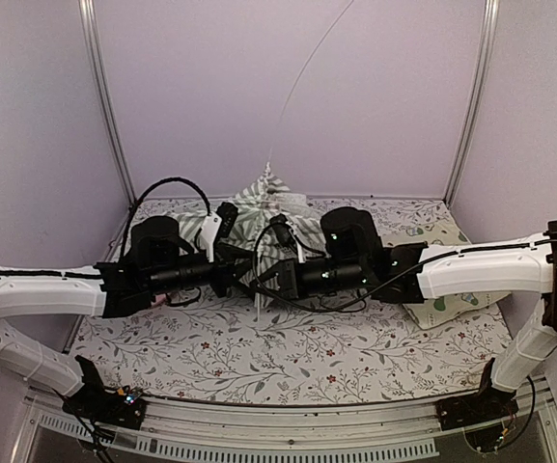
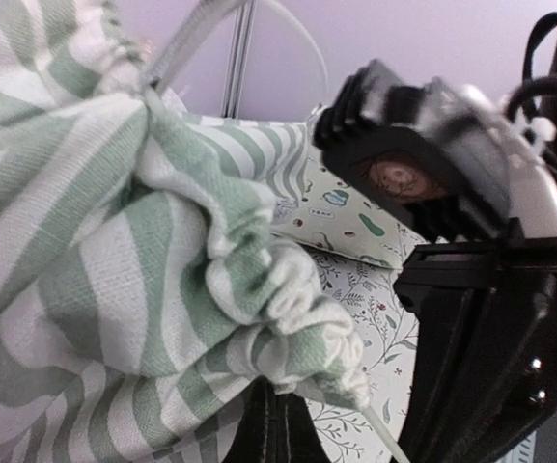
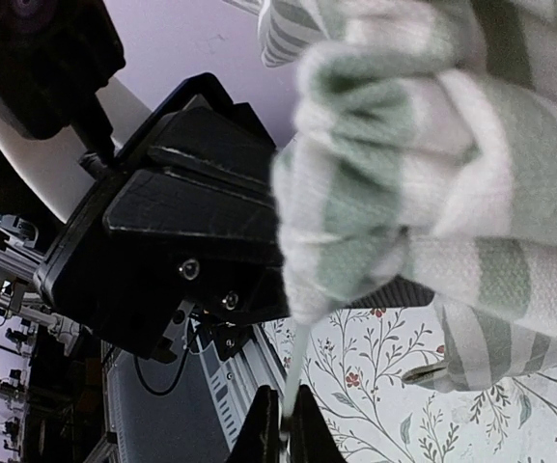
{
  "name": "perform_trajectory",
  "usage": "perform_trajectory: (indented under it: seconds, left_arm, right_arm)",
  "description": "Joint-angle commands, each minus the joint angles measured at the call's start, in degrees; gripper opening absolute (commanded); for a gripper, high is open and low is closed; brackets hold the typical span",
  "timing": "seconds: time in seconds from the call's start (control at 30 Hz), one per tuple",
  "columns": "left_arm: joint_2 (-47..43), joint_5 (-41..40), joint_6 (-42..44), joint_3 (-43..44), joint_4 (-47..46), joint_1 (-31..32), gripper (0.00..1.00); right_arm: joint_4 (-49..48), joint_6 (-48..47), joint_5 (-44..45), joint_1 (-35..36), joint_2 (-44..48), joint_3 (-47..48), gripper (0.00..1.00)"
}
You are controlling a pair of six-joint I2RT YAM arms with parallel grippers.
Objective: Set up the pet tent
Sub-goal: Pick up the tent pole from the tent.
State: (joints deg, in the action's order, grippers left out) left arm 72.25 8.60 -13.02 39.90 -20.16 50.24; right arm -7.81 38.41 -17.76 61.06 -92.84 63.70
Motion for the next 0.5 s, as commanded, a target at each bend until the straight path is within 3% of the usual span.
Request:
perform_trajectory:
  seconds: [0.0, 0.1, 0.23, 0.27, 0.47]
  left_arm:
    - [-0.27, -1.06, 1.19, 2.72, -2.66, -0.80, 0.00]
    - [-0.54, -2.43, 0.48, 2.86, -1.46, -0.90, 0.03]
    - [-4.28, -4.31, -1.65, 0.19, -2.09, -0.80, 0.38]
    - [-5.62, -4.64, -2.19, -1.11, -2.98, -0.67, 0.42]
    - [-15.57, -8.70, -3.78, -10.16, -5.93, 1.05, 0.50]
  right_arm:
    - [-1.91, -0.64, -2.60, -2.16, 1.80, -0.32, 0.00]
    - [-2.60, -2.03, -5.92, -2.59, 1.40, 0.82, 0.00]
    - [-3.97, -2.60, -7.62, -3.13, 1.11, 2.15, 0.00]
    - [-4.57, -2.43, -7.95, -3.22, 0.94, 2.48, 0.00]
    - [-8.96, -0.82, -5.93, -3.31, 1.07, 2.33, 0.00]
